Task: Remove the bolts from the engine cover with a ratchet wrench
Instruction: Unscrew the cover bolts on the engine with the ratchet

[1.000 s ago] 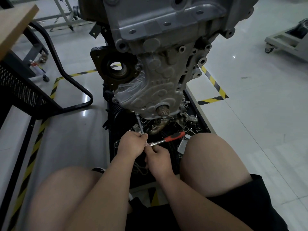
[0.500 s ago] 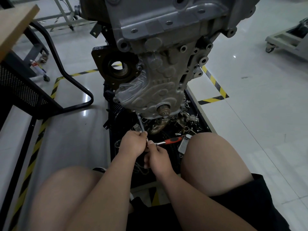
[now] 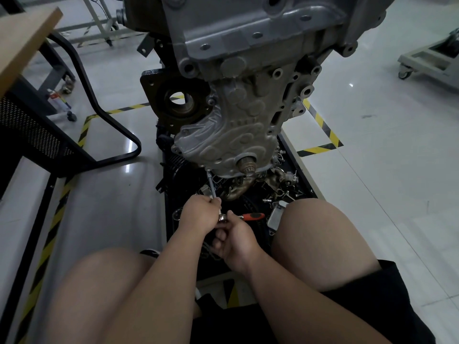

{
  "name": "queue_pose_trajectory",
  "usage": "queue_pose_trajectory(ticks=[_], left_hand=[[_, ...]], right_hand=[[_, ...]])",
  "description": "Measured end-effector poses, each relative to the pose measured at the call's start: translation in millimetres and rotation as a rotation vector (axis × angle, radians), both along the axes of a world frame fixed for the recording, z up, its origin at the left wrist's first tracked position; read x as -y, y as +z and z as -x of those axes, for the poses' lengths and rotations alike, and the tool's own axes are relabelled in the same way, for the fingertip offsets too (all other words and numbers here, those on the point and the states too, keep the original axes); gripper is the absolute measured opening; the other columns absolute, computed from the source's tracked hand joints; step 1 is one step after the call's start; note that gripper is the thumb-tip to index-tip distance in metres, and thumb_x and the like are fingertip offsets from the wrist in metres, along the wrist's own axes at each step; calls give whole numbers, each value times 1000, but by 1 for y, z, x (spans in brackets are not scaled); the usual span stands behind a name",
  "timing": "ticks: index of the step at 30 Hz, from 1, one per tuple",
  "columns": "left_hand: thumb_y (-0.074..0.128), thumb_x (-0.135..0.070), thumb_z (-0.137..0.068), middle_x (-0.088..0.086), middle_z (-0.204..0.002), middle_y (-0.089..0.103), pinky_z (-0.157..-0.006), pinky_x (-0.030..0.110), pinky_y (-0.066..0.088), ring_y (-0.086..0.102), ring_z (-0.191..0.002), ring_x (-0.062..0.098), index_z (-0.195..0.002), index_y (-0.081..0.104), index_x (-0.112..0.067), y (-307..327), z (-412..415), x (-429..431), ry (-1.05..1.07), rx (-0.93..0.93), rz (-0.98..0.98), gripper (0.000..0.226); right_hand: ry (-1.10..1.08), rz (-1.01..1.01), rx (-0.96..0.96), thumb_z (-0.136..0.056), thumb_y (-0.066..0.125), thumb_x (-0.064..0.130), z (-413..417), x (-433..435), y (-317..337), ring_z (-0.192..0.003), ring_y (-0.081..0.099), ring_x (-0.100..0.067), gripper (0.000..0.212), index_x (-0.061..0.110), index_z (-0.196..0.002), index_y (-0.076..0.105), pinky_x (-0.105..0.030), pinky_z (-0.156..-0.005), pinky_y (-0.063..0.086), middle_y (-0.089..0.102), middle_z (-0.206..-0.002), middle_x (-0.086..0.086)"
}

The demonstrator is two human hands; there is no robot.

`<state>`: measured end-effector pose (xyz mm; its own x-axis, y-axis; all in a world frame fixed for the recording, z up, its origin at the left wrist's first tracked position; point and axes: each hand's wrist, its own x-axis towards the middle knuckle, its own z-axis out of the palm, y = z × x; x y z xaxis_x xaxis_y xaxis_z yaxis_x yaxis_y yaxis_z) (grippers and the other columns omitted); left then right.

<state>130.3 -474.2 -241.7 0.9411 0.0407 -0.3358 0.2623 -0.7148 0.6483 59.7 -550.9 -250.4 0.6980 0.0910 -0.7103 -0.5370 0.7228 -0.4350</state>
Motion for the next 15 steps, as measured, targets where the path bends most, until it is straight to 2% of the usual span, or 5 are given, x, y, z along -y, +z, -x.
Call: queue_pose_trajectory(ticks=[3, 6, 9, 12, 15], left_hand=[[60, -29, -91, -3, -45, 58, -40, 15, 40, 55, -39, 1, -65, 67, -6, 0, 1, -1, 18, 8, 32, 36], [61, -28, -91, 10, -61, 69, -58, 33, 55, 69, -53, 22, -71, 67, -1, 0, 0, -1, 46, -35, 133, 34], [61, -29, -91, 11, -65, 71, -61, 35, 54, 70, -57, 25, -70, 67, -4, 0, 0, -1, 46, -47, 151, 33], [63, -30, -90, 2, -57, 69, -54, 26, 52, 69, -53, 17, -65, 67, -7, -1, 0, 0, 41, -41, 144, 35], [63, -32, -90, -10, -38, 54, -35, 11, 31, 51, -35, -1, -55, 61, -11, -1, 0, 2, 22, 2, 75, 41]], right_hand=[[-34, -167, -71, -103, 35, 40, -1, -1, 2, -41, 28, -11, 50, 11, -68, 56, -25, -53, 34, 30, -45, 3], [-45, -257, -92, -101, 39, 40, -1, -2, 2, -35, 26, -8, 60, 14, -50, 57, -22, -50, 37, 27, -42, 6], [-37, -264, -82, -99, 41, 40, -3, -4, 2, -35, 26, -8, 58, 15, -49, 57, -21, -47, 38, 27, -41, 6], [-40, -134, -40, -100, 40, 46, -5, -4, -2, -42, 31, -10, 49, 14, -66, 56, -24, -54, 38, 32, -46, 3], [-2, 282, 83, -101, 44, 42, -2, 2, -8, -44, 50, -16, 47, 7, -75, 62, -28, -54, 46, 52, -51, -5]])
